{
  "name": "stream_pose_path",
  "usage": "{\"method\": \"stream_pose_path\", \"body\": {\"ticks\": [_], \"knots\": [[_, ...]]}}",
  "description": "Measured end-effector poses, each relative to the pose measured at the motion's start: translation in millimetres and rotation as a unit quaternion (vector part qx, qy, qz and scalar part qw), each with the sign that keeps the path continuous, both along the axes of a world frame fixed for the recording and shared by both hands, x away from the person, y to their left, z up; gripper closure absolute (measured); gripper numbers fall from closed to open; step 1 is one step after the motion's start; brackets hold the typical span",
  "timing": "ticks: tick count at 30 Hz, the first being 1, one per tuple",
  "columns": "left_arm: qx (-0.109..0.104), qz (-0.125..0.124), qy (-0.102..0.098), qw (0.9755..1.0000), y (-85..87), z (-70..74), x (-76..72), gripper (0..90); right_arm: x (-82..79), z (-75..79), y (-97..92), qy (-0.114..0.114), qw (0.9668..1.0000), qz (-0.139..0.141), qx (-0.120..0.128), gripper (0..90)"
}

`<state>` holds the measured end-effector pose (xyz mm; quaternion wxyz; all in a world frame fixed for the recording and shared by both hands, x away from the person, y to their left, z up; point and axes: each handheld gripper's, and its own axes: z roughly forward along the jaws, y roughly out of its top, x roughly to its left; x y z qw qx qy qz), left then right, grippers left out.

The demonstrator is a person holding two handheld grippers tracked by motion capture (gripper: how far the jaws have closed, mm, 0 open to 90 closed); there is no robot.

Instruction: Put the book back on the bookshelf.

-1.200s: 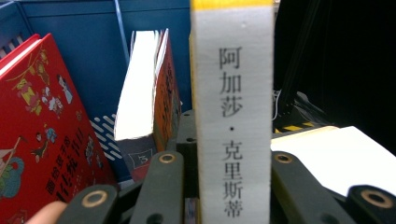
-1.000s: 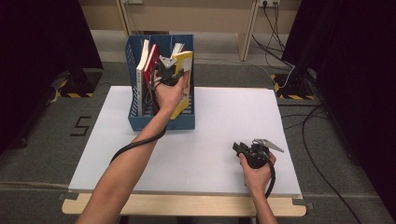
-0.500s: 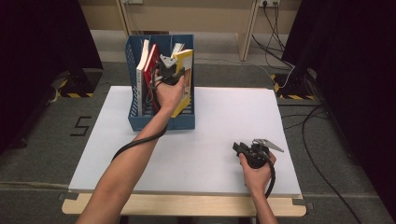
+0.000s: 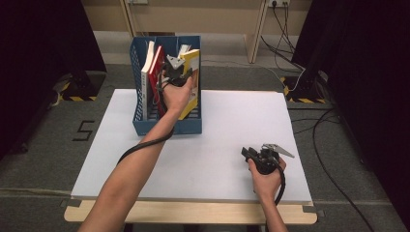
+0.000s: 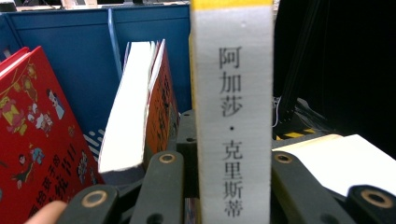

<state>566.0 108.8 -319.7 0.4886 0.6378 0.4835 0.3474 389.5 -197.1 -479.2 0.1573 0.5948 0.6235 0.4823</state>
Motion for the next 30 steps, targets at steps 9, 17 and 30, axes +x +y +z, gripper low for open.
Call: {"method": "stream_pose_path", "body": {"ticks": [9, 17, 30], "knots": [[0.001, 0.0, -0.003, 1.0, -0.5, -2.0, 3.0, 75.3, -0.3, 0.0, 0.4, 0.002, 1.0, 0.0, 0.0, 65.4], [0.001, -0.001, -0.009, 1.0, -0.6, -2.6, 5.5, 75.2, -0.1, -0.5, -0.6, -0.001, 1.0, 0.001, -0.006, 65.4], [0.002, -0.002, -0.023, 0.9997, -1.3, -5.8, 8.4, 75.2, 0.0, -1.8, 0.6, 0.003, 1.0, -0.001, 0.002, 65.5]]}}
